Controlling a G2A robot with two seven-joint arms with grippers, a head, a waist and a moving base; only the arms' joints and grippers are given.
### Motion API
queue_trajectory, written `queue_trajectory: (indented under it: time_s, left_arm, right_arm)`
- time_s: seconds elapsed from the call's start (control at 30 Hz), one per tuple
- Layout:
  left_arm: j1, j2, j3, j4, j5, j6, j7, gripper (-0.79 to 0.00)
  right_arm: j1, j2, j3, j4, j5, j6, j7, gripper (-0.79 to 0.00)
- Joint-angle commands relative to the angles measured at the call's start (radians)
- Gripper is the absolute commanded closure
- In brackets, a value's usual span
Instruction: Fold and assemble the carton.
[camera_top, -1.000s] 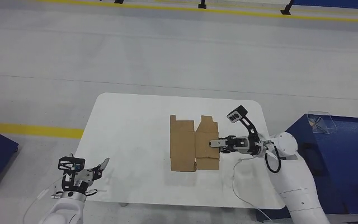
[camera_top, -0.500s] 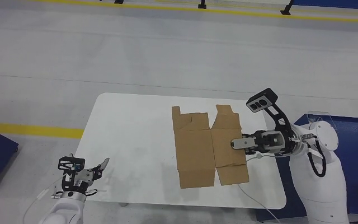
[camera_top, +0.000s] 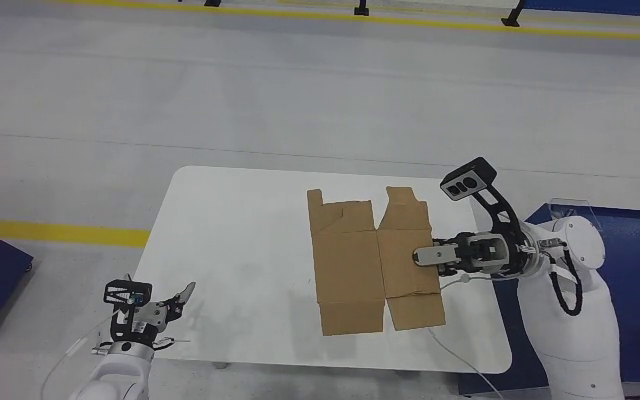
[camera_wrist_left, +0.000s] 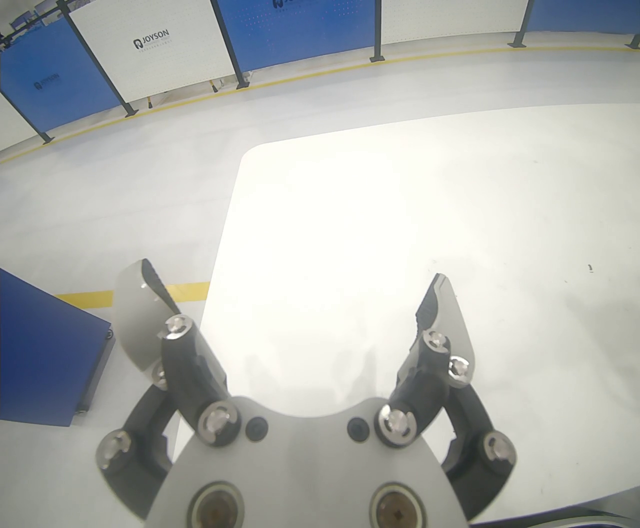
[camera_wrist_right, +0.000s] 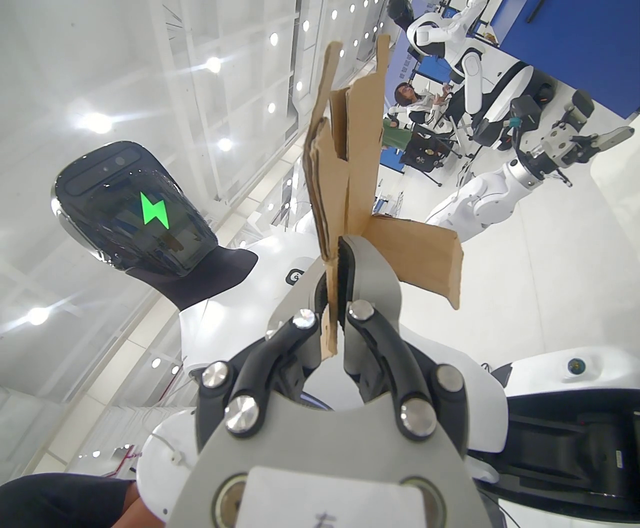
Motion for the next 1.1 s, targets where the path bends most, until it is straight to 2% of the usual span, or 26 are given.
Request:
queue_trajectory:
  time_s: [0.0,0.13,0.27,0.37,0.53,0.7,0.8,0.93,1.07]
  left_arm:
    - [0.0,0.0,0.0,0.0,0.0,0.0,0.0,-0.785]
    - [0.0,0.0,0.0,0.0,0.0,0.0,0.0,-0.785]
    - [0.0,0.0,0.0,0.0,0.0,0.0,0.0,-0.785]
    - [0.0,0.0,0.0,0.0,0.0,0.0,0.0,-0.785]
    - [0.0,0.0,0.0,0.0,0.0,0.0,0.0,-0.785]
    - [0.0,0.0,0.0,0.0,0.0,0.0,0.0,-0.785]
    - [0.0,0.0,0.0,0.0,0.0,0.0,0.0,-0.785]
    - [0.0,0.0,0.0,0.0,0.0,0.0,0.0,-0.785]
    - [0.0,0.0,0.0,0.0,0.0,0.0,0.0,-0.785]
  right_arm:
    - [-0.004,-0.001,-0.001,0.001,0.01,0.001,-0.008,0.0]
    - [-0.086,-0.022,-0.021,0.076,0.417,0.09,-0.057,0.0]
    - [-0.135,-0.046,-0.105,0.159,0.7,0.173,-0.062,0.0]
    - [-0.162,-0.068,-0.198,0.213,0.913,0.277,-0.078,0.0]
    - [-0.228,-0.095,-0.408,0.17,1.276,0.503,-0.303,0.0]
    - [-0.294,-0.107,-0.514,0.15,1.622,0.741,-0.541,0.0]
    - [-0.317,-0.113,-0.567,0.19,1.835,0.873,-0.673,0.0]
    - [-0.306,-0.114,-0.641,0.216,2.091,0.886,-0.842,0.0]
    - [-0.287,-0.109,-0.636,0.22,2.236,0.885,-0.957,0.0]
